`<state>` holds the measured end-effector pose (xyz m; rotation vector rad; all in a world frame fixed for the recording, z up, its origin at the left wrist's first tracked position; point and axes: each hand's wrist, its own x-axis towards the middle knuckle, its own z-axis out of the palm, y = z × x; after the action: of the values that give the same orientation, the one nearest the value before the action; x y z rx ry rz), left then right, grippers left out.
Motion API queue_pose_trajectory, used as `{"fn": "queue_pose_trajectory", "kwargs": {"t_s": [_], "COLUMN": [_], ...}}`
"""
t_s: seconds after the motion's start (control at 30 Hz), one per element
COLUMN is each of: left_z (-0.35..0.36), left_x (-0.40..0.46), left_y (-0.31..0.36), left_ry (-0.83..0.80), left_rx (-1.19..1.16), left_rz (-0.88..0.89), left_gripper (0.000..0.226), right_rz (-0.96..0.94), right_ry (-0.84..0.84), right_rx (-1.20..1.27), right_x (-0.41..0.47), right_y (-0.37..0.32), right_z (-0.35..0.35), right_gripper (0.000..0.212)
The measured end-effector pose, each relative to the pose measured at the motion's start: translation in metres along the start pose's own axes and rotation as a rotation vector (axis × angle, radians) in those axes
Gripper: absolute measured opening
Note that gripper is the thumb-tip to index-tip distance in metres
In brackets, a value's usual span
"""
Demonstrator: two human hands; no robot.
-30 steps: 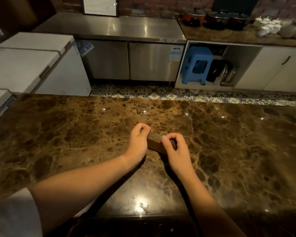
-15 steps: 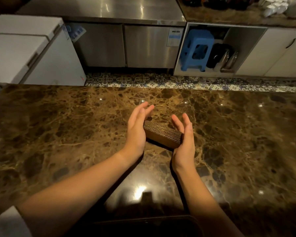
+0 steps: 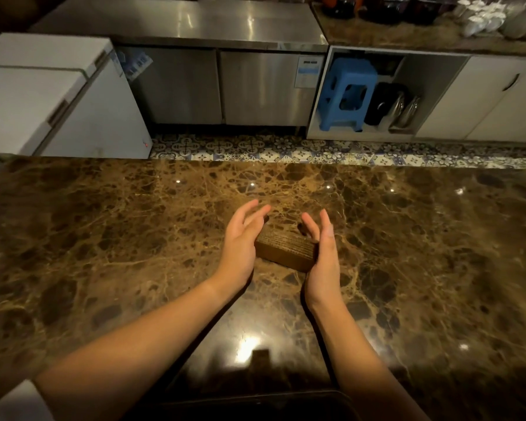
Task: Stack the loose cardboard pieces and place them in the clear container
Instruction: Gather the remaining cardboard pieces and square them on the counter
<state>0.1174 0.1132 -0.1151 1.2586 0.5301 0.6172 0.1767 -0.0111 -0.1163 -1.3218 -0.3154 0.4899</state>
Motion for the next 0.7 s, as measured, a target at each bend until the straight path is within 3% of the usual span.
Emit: {"fn": "queue_pose_trajectory", "kwargs": {"t_s": [0.07,0.2,0.3,0.4,0.53,0.7], "left_z": [-0.003,-0.005,-0.006,-0.009,-0.017,-0.029], "left_x": [0.002,0.002,0.003,0.002,-0.010,-0.046], "left_y": [-0.002,0.001,0.006,0.019,0.042,0.096], "left_ry": [-0.031,-0.061,-0.101,-0.147,-0.215,-0.318], "left_rx": [-0.013,-0.097,-0.037,0.056,0.154,-0.020], "left_rz": [-0.022,-0.072,-0.083,-0.146,-0.226,-0.153], "left_gripper": [0.033,0.030,0.028,0.025,0.025,0.055], "right_rz": [-0.047,-0.094,-0.199,-0.265,-0.274,-0.347], "right_ry": [-0.080,-0.213,-0.213,-0.256,-0.306,-0.197], "right_rx": [-0.057,-0.405,-0.803,-1.022,-1.129,-0.861], "right_x": [-0.005,-0.004,0.004,0.008,0.002,-0.022], "right_y": [0.000,-0.003,-0.008,-0.022,-0.047,-0.097], "right_z": [-0.005,-0.017,-0.020,-0.020,-0.016,-0.006], "right_gripper": [0.064,0.097,0.075,0.049,0.046,0.038]}}
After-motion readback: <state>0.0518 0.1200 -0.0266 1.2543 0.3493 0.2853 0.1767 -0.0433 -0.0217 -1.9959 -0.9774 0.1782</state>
